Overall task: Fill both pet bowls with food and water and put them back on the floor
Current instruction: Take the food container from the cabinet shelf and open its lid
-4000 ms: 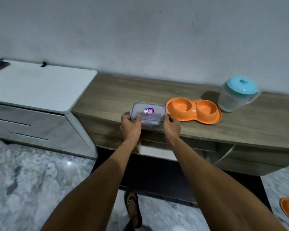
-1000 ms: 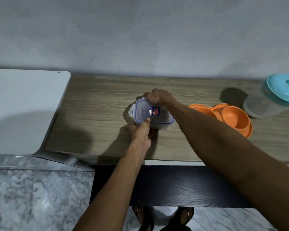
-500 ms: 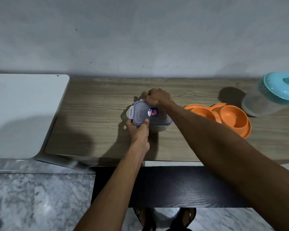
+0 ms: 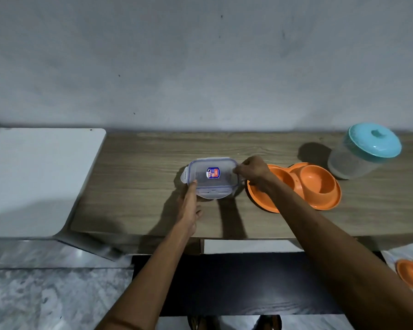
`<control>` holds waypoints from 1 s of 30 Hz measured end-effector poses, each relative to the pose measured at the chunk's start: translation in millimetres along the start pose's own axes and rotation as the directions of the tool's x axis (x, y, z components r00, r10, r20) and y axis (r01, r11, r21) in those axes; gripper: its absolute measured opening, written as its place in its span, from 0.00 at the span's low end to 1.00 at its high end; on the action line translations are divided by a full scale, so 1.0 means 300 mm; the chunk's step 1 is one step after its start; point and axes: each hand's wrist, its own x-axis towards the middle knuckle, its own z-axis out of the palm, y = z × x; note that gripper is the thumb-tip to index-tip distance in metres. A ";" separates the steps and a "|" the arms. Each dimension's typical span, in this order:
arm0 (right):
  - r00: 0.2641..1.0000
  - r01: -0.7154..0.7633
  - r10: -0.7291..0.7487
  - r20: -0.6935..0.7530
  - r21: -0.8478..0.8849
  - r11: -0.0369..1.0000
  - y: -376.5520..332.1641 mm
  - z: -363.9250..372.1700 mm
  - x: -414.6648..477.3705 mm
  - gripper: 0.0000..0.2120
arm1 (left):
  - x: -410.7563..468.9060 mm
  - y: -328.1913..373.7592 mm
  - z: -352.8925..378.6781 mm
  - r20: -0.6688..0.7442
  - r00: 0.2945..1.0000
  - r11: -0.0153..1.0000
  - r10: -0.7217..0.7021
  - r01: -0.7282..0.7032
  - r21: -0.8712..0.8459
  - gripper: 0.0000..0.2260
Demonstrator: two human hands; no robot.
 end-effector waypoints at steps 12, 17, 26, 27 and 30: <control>1.000 0.015 -0.004 -0.023 0.509 0.861 -0.174 -0.073 -0.003 0.08 | -0.010 0.047 -0.016 -0.085 0.936 0.903 0.342 -0.302 0.307 0.10; 0.996 0.003 0.050 -0.079 0.555 0.832 -0.211 -0.087 0.151 0.12 | 0.046 0.067 -0.026 -0.043 0.907 0.788 0.419 -0.339 0.514 0.13; 0.987 -0.071 0.127 -0.097 0.448 0.891 -0.152 0.067 0.371 0.11 | 0.126 0.031 -0.023 -0.103 0.880 0.809 0.464 -0.373 0.455 0.17; 0.986 -0.085 0.137 -0.093 0.426 0.901 -0.135 0.083 0.388 0.11 | 0.133 0.026 -0.024 -0.101 0.878 0.806 0.467 -0.376 0.458 0.17; 0.983 -0.120 0.161 -0.087 0.355 0.927 -0.097 0.118 0.417 0.03 | 0.138 0.020 -0.026 -0.114 0.874 0.806 0.473 -0.376 0.457 0.17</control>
